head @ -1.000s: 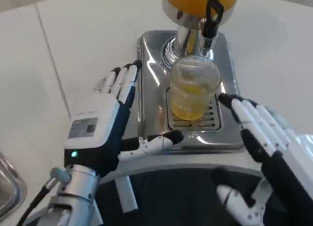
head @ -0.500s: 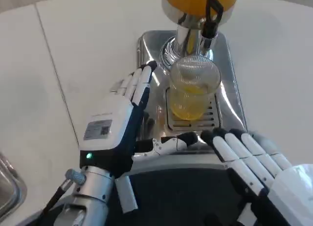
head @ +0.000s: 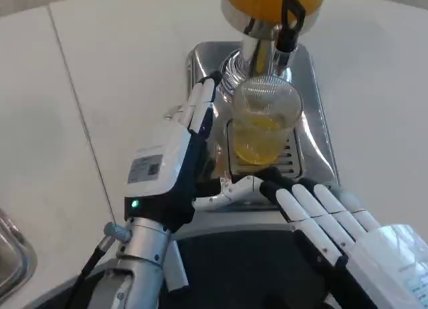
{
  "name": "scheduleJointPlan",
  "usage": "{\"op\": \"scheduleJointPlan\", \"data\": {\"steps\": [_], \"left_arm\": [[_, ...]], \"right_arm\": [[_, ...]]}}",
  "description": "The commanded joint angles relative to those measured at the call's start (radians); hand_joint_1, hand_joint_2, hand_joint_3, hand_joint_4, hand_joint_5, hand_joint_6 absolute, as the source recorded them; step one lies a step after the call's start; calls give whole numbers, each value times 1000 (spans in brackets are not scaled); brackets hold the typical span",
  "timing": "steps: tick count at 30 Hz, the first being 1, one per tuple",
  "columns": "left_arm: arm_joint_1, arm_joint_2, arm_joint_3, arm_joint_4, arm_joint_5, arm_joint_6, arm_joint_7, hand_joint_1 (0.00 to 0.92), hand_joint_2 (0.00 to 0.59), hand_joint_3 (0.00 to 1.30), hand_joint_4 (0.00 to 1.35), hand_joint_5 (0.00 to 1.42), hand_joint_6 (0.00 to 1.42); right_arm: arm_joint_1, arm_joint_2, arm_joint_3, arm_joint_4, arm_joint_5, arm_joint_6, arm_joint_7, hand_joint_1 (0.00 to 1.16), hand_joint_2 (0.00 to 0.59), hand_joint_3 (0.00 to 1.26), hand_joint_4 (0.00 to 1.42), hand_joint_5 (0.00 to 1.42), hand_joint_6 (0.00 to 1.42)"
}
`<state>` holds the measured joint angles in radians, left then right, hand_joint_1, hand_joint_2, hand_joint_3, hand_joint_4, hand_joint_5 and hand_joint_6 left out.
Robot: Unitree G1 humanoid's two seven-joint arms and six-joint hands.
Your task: Grasp the cup under the faucet to collect the drink, then remove the cup.
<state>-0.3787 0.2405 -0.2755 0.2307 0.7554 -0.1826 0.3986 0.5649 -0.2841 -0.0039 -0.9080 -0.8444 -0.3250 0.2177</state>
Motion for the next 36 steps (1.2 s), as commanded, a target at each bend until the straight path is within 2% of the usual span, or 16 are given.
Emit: {"op": "scheduleJointPlan", "data": {"steps": [1,7,15,21,36], "left_arm": [[-14,0,-19,24,-2,-33,14,138,26,0,0,149,161],[-34,-18,-39,62,1,-38,23,139,26,0,0,166,175],[-110,-59,-55,172,5,-36,98,172,33,0,0,253,248],[-152,-69,-48,230,-19,-44,120,199,35,0,5,288,273],[-211,-97,-73,327,-56,-72,111,243,47,15,46,336,317]], "right_arm": [[13,0,-7,15,-7,-4,-4,314,487,4,0,0,0],[14,1,-15,10,4,2,3,311,487,4,0,0,0],[10,4,-19,-12,19,22,33,301,472,4,0,0,0],[9,6,-23,-20,30,36,50,298,471,4,0,0,0],[-15,15,-18,-18,44,73,78,290,465,4,0,0,0]]}}
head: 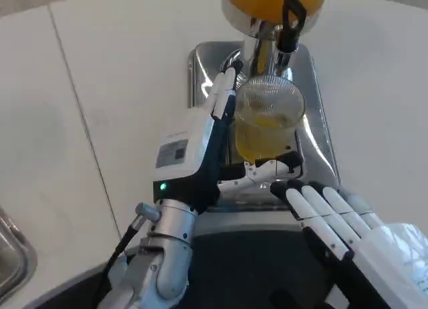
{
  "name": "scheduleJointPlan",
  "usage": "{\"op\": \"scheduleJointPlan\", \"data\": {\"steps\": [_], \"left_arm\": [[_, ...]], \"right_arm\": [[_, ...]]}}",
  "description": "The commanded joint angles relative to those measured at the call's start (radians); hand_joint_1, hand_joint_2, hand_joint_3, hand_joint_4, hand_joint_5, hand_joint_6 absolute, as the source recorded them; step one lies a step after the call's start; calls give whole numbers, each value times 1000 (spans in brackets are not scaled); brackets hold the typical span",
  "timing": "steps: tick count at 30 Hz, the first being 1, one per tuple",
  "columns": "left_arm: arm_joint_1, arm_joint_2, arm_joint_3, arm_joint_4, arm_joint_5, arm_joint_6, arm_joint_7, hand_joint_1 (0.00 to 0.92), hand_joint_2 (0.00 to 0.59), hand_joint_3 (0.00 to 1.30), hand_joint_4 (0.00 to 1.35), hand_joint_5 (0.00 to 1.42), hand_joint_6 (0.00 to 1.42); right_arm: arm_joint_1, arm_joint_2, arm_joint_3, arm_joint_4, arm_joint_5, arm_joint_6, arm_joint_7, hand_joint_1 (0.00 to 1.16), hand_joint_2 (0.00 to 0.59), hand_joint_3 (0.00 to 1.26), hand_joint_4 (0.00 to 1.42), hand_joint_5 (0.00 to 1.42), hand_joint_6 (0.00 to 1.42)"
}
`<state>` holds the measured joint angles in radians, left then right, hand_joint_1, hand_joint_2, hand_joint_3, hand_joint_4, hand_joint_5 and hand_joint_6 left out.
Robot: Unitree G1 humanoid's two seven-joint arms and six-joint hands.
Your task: Grasp the cup under the faucet to collect the drink, then remove the cup.
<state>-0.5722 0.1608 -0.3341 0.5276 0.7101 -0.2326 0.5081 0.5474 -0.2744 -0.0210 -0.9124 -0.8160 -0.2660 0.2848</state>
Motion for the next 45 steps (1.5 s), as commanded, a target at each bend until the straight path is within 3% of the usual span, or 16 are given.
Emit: {"op": "scheduleJointPlan", "data": {"steps": [1,7,11,13,19,26,27,29,31,39,45], "left_arm": [[-21,-19,-15,35,-12,-24,1,244,48,17,48,337,318],[-36,-36,-25,65,-8,-25,6,269,47,43,76,373,360],[-51,-53,-24,90,-14,-10,7,290,54,76,130,459,533],[-57,-61,-22,96,-17,-2,8,314,55,127,210,570,712],[-73,-89,-26,110,-13,31,13,334,55,253,366,695,909],[-83,-145,-40,113,-22,74,14,412,42,475,652,1066,1357],[-78,-159,-35,104,-31,81,27,460,42,588,750,1172,1411],[-74,-183,-25,94,-41,86,73,533,54,798,948,1341,1424],[-74,-196,-19,85,-44,86,104,589,59,934,1068,1418,1424],[-78,-203,-6,81,-54,93,132,670,64,1070,1176,1424,1424],[-76,-195,5,59,-55,88,142,671,52,1106,1198,1424,1424]], "right_arm": [[1,5,-1,-14,17,16,12,289,464,4,0,0,0],[-10,8,-1,-23,33,38,24,286,462,4,0,0,0],[-19,11,4,-26,36,53,34,284,462,4,0,0,0],[-21,12,5,-26,36,57,35,283,462,4,0,0,0],[-27,13,-1,-30,47,78,45,281,461,4,0,0,0],[-18,15,-35,-46,62,107,47,276,451,20,0,0,0],[-14,16,-42,-49,65,112,45,276,449,22,0,0,0],[-8,18,-52,-51,70,120,44,274,449,23,0,0,0],[-7,22,-56,-49,68,129,48,273,450,23,0,0,0],[-44,24,-50,-42,59,162,67,279,455,24,0,0,0],[-66,21,-36,-33,54,173,76,305,444,24,0,0,0]]}}
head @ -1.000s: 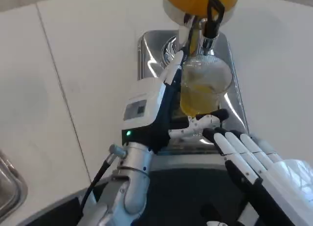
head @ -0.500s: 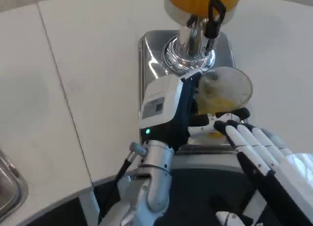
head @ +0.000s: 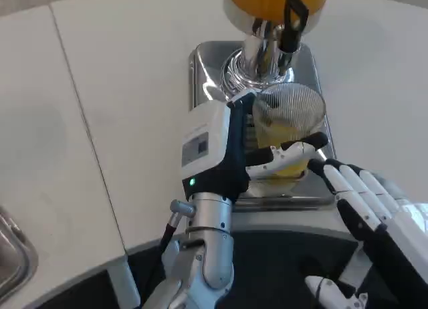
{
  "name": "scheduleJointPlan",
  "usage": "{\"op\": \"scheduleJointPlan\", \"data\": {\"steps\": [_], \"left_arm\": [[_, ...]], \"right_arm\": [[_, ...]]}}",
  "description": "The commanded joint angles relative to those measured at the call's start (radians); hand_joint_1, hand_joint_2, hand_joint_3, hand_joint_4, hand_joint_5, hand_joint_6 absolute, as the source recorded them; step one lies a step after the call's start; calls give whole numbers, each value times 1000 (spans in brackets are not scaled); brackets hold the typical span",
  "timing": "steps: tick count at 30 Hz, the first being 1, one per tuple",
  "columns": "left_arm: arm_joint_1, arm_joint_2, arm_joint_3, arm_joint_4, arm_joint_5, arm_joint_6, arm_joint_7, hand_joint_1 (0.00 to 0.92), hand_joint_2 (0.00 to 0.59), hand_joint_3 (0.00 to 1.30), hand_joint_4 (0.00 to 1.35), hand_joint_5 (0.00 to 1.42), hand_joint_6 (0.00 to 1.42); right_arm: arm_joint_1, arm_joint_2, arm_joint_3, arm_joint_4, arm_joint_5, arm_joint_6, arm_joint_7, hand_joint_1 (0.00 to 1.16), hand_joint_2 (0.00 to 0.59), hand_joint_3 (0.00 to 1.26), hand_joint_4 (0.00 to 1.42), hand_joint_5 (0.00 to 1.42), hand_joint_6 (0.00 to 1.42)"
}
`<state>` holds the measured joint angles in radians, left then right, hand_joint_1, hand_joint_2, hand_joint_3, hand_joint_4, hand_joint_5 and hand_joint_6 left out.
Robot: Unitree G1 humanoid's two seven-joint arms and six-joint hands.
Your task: Grasp the cup under the faucet to collect the drink, then remove the cup.
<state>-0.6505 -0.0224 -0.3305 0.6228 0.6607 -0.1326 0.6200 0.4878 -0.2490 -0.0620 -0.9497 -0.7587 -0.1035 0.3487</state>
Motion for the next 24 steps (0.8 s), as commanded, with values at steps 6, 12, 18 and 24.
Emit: {"op": "scheduleJointPlan", "data": {"steps": [6,12,18,24], "left_arm": [[33,28,17,-85,-2,-16,26,676,17,1131,1198,1424,1424],[91,100,34,-162,10,-24,15,675,0,1139,1190,1424,1424],[135,158,37,-219,30,-31,20,687,0,1135,1183,1420,1424],[164,216,67,-270,23,-41,26,695,0,1135,1183,1424,1424]], "right_arm": [[-13,-9,9,8,2,10,13,313,445,24,0,0,0],[-27,-11,23,7,1,12,18,318,448,24,0,0,0],[-35,-14,40,12,0,8,19,321,450,24,0,0,0],[-8,-21,31,10,10,-12,4,324,451,24,0,0,0]]}}
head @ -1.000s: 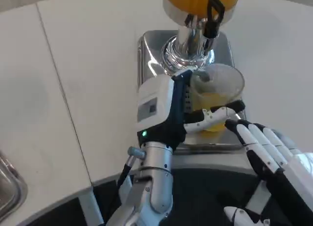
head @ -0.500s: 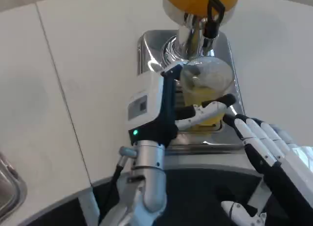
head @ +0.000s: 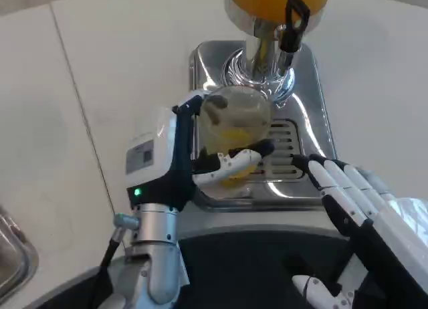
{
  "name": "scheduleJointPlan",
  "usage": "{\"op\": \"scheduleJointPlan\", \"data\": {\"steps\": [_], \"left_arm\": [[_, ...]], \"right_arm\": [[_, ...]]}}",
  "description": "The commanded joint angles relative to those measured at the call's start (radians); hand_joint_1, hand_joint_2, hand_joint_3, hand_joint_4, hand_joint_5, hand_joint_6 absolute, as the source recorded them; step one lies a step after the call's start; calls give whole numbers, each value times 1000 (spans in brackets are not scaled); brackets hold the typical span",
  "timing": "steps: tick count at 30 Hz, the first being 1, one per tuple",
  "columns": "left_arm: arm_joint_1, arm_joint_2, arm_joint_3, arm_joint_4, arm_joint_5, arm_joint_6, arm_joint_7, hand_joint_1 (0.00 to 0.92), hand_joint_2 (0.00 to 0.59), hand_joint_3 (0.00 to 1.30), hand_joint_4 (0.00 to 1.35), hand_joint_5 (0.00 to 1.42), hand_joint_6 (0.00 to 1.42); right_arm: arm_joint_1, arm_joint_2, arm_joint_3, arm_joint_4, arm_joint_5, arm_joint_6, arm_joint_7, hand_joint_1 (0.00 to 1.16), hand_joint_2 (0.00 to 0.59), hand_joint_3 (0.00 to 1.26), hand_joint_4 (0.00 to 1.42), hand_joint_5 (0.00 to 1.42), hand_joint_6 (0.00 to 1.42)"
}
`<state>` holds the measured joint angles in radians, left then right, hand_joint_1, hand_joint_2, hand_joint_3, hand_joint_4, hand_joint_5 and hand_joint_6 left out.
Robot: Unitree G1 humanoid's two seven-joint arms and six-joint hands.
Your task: Grasp the cup under the faucet to collect the drink, then remove the cup.
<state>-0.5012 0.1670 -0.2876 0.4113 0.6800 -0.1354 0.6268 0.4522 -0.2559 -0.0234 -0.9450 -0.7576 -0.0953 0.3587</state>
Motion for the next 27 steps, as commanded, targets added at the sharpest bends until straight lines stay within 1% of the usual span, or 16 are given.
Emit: {"op": "scheduleJointPlan", "data": {"steps": [1,5,13,19,23,27], "left_arm": [[18,34,29,-68,1,-39,19,696,0,1135,1183,1424,1424],[50,75,71,-122,-15,-51,3,703,0,1135,1169,1416,1424],[142,137,121,-225,-34,-79,-40,715,0,1135,1169,1415,1424],[228,140,140,-348,-28,-57,-79,735,0,1142,1155,1415,1424],[282,146,155,-413,-30,-66,-100,741,0,1145,1165,1415,1424],[347,158,183,-488,-45,-86,-124,751,0,1146,1169,1415,1424]], "right_arm": [[32,-16,-10,5,9,-23,-9,324,451,24,0,0,0],[41,-22,-17,5,5,-36,-20,320,456,24,0,0,1],[22,-43,-37,16,-19,-54,-26,318,465,24,0,0,0],[2,-57,-44,35,-22,-61,-20,317,468,24,0,0,0],[-13,-58,-38,40,-27,-65,-23,317,468,24,0,0,0],[-22,-68,-44,41,-29,-76,-24,317,468,24,0,0,0]]}}
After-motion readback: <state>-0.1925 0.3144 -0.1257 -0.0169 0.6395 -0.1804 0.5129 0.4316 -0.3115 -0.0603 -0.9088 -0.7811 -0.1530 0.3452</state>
